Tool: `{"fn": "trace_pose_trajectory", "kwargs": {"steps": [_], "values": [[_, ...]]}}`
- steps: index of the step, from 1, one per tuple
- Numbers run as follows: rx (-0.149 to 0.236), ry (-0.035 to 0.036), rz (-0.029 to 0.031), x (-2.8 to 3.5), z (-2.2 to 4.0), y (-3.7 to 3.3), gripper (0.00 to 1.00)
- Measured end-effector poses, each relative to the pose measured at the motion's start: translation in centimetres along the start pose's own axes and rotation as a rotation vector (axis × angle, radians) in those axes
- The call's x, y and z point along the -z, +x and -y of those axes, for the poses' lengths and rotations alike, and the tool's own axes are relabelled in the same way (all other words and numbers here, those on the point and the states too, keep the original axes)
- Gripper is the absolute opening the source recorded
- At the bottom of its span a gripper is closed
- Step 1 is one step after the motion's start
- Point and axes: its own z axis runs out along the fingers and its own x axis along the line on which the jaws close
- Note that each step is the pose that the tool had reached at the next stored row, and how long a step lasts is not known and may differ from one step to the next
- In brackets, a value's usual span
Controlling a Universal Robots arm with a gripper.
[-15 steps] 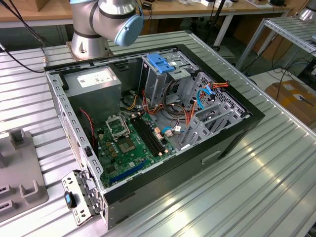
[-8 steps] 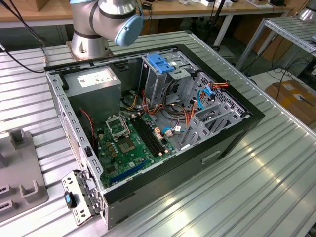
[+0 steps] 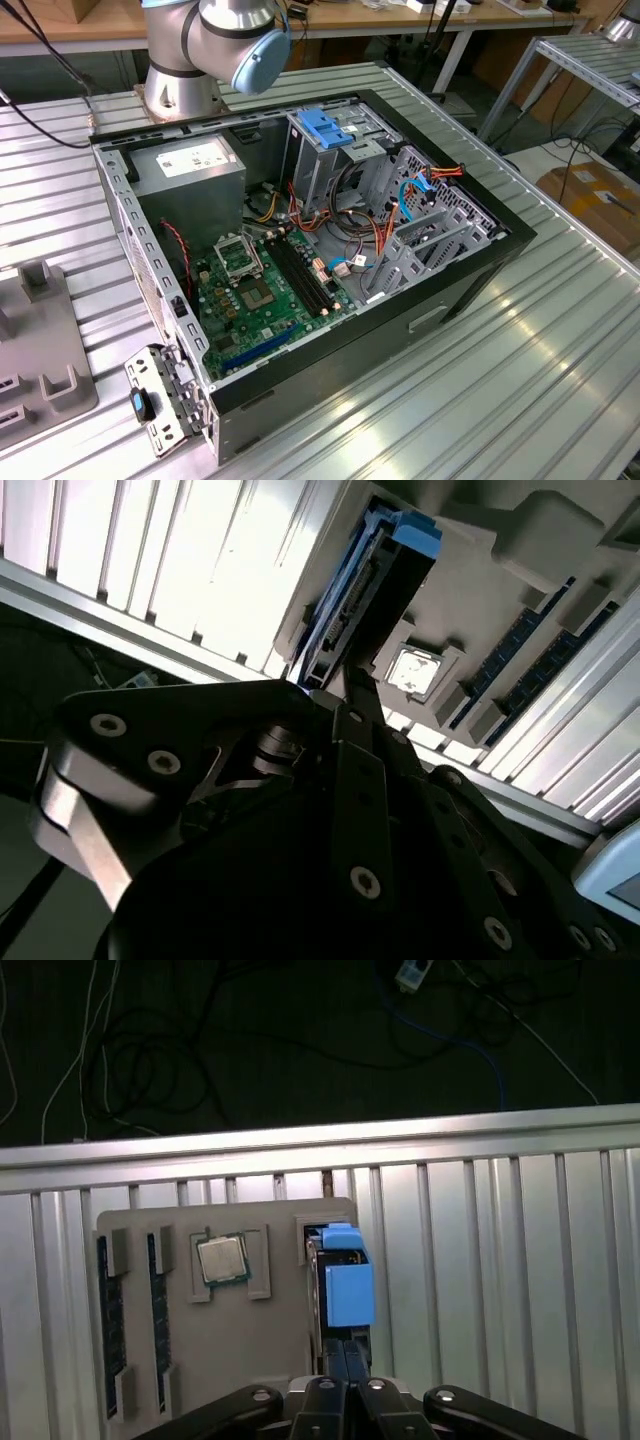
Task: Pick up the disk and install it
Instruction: 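Pick up the disk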
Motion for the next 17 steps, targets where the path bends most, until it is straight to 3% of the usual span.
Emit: {"fn": "trace_pose_trajectory", "kwargs": {"steps": [4, 17], "values": [[0.0, -0.0001, -0.0002, -0.35, 0.01, -0.01, 0.11], [0.0, 0.0, -0.0001, -0.37, 0.28, -0.04, 0.11]]}}
